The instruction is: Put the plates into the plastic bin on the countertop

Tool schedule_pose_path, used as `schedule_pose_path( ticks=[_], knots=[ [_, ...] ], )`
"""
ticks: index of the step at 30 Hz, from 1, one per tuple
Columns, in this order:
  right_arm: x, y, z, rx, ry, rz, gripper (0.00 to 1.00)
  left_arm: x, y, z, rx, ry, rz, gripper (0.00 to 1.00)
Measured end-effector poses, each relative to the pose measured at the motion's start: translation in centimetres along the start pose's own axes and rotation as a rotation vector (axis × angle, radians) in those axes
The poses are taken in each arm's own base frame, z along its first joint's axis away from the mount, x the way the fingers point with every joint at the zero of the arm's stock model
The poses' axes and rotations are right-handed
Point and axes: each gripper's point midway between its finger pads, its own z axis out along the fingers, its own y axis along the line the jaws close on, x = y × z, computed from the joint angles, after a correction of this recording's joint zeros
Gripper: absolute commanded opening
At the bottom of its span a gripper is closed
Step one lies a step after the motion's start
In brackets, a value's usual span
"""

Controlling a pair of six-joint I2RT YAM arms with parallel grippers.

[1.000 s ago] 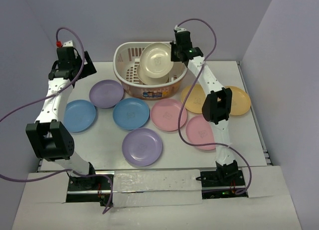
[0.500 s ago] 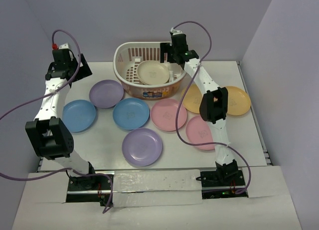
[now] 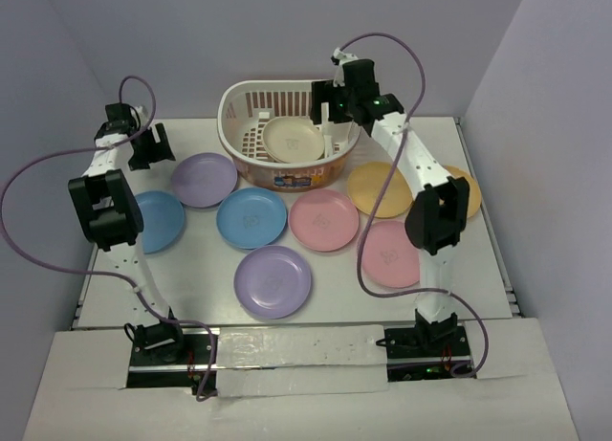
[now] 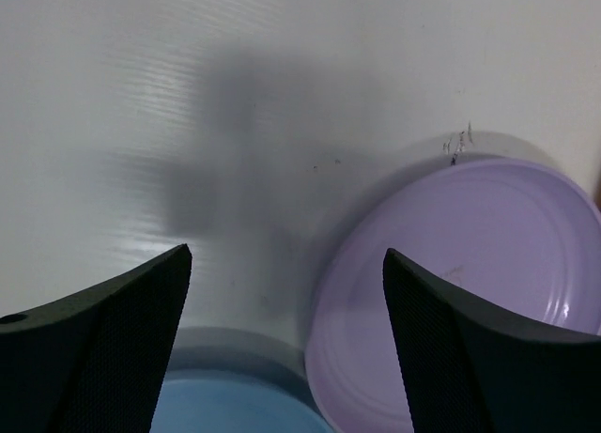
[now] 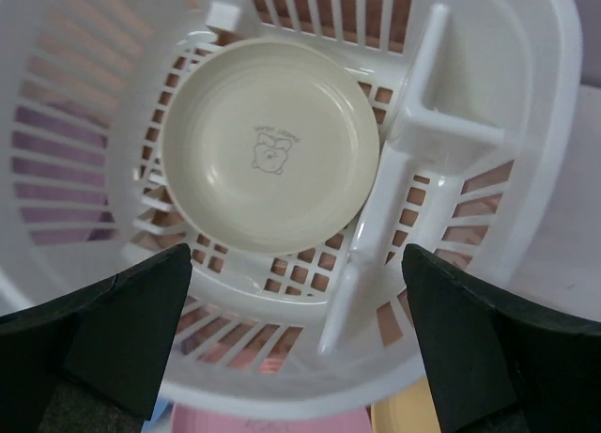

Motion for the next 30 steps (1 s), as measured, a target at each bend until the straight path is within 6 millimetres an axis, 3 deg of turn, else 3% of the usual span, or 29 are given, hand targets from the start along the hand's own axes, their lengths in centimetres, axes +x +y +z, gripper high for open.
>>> schedule_pose_path(
  ticks=[4, 8, 13, 17, 19, 20, 22, 23, 30],
  knots=[
    [0.2, 1.4, -5.5, -0.071, -0.003, -0.043, 1.0, 0.5, -0.6, 1.7, 0.055, 0.03, 0.031, 0.78],
    [2.4, 2.3, -8.7, -0.139, 0.033, -0.094, 1.0, 0.9, -1.1, 2.3, 0.092, 0.041, 0.057, 0.68],
    [10.0, 2.8, -9.7, -0.227, 0.21, -0.129, 1.0, 2.1, -1.5, 3.4, 0.127, 0.074, 0.068, 0.6],
    [16.7, 3.4, -10.0, -0.285, 0.378, -0.135, 1.0, 3.3, -1.8, 4.1, 0.158, 0.104, 0.092, 0.47],
    [19.5, 3.8, -10.5, -0.307, 0.441, -0.137, 0.99, 3.8, -2.1, 4.2, 0.172, 0.114, 0.104, 0.34],
    [20.9, 4.1, -10.8, -0.318, 0.468, -0.14, 0.99, 3.9, -2.3, 4.2, 0.179, 0.116, 0.108, 0.34],
    [23.2, 4.7, -11.5, -0.333, 0.515, -0.148, 0.98, 4.2, -2.5, 4.2, 0.19, 0.123, 0.117, 0.03],
    [24.2, 5.0, -11.8, -0.34, 0.536, -0.152, 0.97, 4.3, -2.6, 4.2, 0.197, 0.125, 0.119, 0.0],
    [28.5, 6.9, -12.6, -0.374, 0.614, -0.162, 0.96, 4.2, -3.2, 3.4, 0.24, 0.131, 0.107, 0.0]
  ],
)
